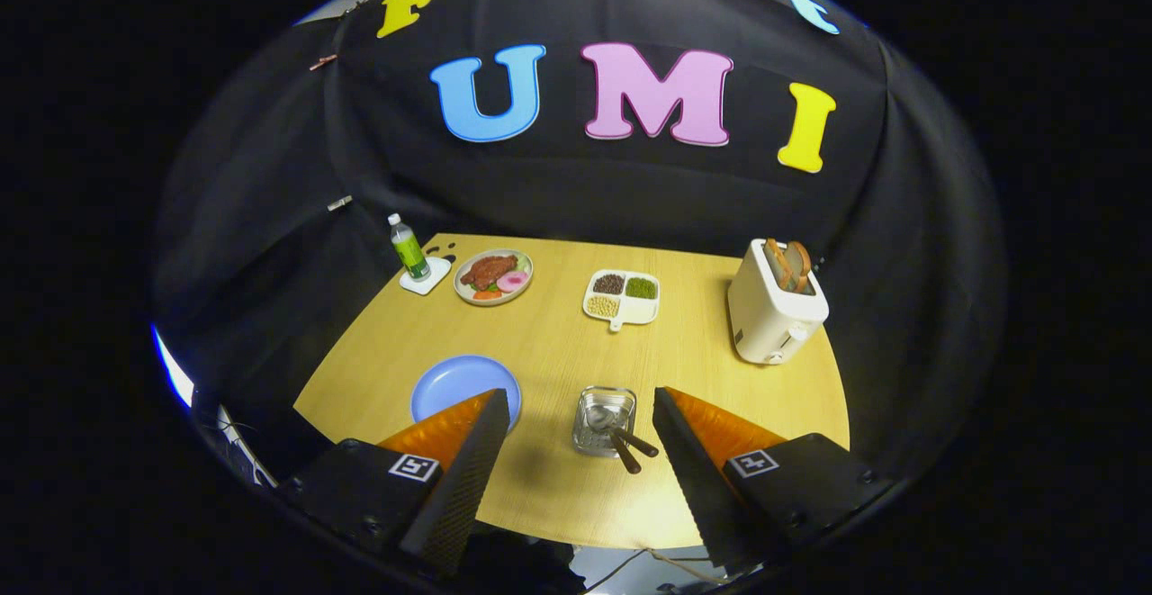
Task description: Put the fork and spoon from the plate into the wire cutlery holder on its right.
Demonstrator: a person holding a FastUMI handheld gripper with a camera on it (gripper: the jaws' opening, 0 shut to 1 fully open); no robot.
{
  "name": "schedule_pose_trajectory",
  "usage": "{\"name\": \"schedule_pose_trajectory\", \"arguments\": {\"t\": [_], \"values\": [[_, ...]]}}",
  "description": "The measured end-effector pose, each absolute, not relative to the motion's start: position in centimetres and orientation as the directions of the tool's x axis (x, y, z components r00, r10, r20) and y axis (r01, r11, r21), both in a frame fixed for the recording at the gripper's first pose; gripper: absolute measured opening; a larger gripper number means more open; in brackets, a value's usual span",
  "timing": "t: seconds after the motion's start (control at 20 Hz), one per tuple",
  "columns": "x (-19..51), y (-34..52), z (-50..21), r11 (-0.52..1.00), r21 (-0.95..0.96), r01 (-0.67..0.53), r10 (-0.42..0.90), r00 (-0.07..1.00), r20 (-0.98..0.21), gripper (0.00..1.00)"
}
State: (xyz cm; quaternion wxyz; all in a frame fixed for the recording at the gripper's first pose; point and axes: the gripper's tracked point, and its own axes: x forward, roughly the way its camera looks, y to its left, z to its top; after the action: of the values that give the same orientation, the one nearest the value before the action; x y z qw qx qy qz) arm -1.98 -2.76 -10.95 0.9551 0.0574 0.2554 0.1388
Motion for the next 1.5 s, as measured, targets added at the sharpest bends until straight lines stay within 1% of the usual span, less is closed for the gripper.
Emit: {"name": "schedule_pose_trajectory", "arguments": {"t": [0.15, 0.4, 0.65, 0.85, 1.1, 1.5], "values": [[-2.1, -2.7, -9.1, 0.941, 0.180, -0.288, 0.337, 0.849, -0.408, 1.00], [-1.9, -3.4, -6.0, 0.931, 0.157, -0.331, 0.362, 0.897, -0.254, 1.00], [-2.6, -2.8, -4.7, 0.905, 0.167, -0.391, 0.415, 0.897, -0.150, 1.00], [-2.8, -2.9, -4.7, 0.899, 0.125, -0.420, 0.434, 0.892, -0.123, 1.00], [-3.5, -1.9, -4.3, 0.883, 0.132, -0.450, 0.463, 0.882, -0.087, 1.00], [-4.6, -0.3, -4.3, 0.864, 0.135, -0.485, 0.497, 0.865, -0.074, 1.00]]}}
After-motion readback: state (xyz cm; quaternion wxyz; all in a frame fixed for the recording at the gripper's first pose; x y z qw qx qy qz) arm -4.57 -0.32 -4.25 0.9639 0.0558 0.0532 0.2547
